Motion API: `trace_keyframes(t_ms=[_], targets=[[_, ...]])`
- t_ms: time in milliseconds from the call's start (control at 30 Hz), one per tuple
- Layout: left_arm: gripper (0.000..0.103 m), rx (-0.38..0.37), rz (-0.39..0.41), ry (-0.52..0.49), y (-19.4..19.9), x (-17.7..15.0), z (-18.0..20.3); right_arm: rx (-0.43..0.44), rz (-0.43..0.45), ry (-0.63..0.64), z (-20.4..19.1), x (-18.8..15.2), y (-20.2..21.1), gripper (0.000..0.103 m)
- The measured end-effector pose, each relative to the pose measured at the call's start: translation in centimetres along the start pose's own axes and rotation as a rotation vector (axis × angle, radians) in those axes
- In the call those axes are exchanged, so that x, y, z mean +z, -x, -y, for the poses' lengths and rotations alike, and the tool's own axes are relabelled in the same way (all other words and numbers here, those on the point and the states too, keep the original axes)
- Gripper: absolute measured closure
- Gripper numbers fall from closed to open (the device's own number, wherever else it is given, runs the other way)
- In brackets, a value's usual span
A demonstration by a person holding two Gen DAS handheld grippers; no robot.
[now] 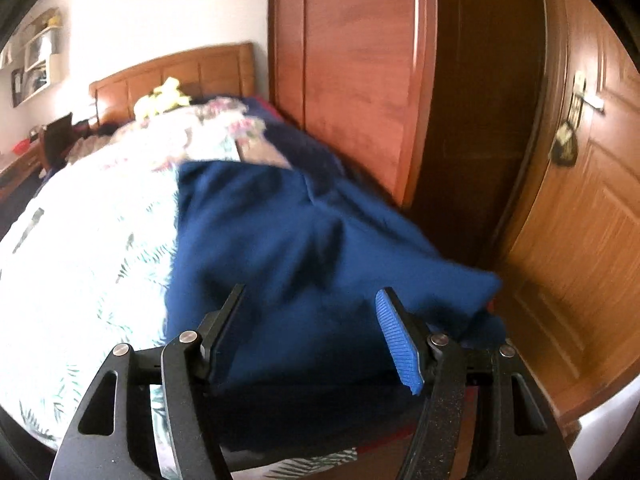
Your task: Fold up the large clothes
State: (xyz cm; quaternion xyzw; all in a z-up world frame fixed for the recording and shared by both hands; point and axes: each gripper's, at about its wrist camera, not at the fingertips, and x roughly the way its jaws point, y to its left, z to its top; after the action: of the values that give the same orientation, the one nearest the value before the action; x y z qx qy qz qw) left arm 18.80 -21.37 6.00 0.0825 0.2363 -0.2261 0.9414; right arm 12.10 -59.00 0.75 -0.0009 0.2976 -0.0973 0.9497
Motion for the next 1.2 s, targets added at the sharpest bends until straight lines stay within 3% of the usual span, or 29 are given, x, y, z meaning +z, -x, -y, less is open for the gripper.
trace_keyframes(t_ms=[167,333,433,767,1000,1200], targets=[[0.08,0.043,0.008,0.052,4.2,-2.0,-2.0,0.066,0.086,0.032,-4.8,1.5,4.4,0.032],[0.08,0.122,0.015,0.116,7.9,-5.1,-4.5,0.184,0.126,0.068,-12.2,0.9,7.2,0.017],[0.08,0.145,0.016,0.167,9.6,-7.1,-6.2,0.259,0.142,0.089,-16.8,-0.1,8.4,0.016],[0.079,0.329,0.013,0.269,14.4,-13.3,-10.9,0.488,0.171,0.127,-30.1,-4.4,11.5,0.016],[0.079,0.409,0.031,0.284,17.3,-16.6,-12.0,0.537,0.182,0.157,-34.5,-6.3,13.2,0.016],[0.079,0.402,0.041,0.306,18.7,-18.7,-12.1,0.527,0.222,0.161,-35.7,-7.8,15.1,0.016]])
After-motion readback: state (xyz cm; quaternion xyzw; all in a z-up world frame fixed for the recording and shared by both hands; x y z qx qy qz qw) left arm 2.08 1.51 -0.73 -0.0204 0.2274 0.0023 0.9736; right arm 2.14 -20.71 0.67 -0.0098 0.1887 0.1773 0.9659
